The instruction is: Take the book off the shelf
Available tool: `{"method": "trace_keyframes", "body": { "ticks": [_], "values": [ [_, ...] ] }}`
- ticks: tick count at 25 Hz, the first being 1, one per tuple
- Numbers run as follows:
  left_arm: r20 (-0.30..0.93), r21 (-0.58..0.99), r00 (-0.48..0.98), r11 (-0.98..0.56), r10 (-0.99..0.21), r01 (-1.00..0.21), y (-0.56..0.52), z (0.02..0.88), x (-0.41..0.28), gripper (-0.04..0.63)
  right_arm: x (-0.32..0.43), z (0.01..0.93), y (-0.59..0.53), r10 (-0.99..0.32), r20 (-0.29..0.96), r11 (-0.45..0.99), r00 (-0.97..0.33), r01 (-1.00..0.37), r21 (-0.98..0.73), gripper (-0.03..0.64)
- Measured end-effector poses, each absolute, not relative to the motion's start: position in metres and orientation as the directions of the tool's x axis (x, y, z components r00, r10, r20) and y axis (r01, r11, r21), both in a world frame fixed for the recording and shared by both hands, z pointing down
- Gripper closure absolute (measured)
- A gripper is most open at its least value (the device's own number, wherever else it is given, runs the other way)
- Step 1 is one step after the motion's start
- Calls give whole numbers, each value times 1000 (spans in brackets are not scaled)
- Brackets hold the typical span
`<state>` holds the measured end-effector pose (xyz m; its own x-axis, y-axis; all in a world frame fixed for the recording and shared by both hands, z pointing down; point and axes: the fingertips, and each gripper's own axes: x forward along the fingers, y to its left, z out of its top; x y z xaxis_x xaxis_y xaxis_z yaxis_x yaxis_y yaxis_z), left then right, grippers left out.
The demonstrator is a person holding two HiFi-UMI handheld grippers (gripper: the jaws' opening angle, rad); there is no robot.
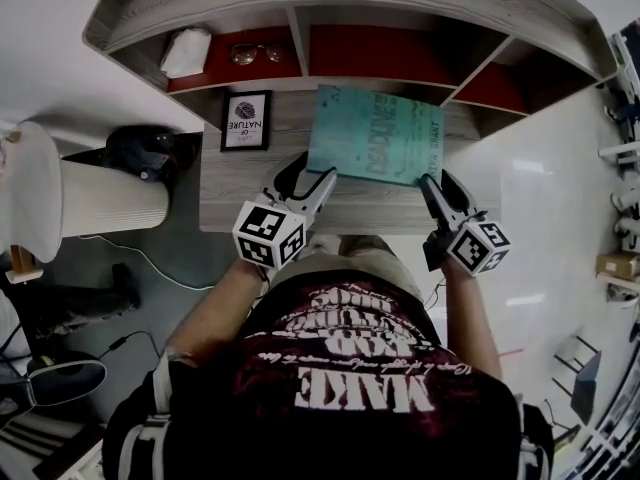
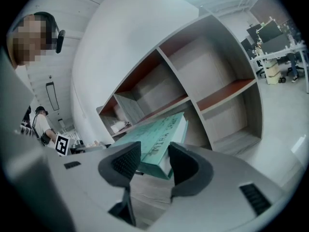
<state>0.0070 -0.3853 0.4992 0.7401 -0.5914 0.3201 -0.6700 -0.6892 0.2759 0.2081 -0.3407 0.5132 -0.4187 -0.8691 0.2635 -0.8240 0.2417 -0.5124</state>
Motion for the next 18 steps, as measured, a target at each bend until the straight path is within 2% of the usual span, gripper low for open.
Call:
{"method": "trace_keyframes", "body": {
  "ticks": [18],
  "values": [
    [420,278,725,-684,-545,-675,-371,672,5,379,202,687,-320,-791,447,131,-417,-830,-542,436]
  ]
}}
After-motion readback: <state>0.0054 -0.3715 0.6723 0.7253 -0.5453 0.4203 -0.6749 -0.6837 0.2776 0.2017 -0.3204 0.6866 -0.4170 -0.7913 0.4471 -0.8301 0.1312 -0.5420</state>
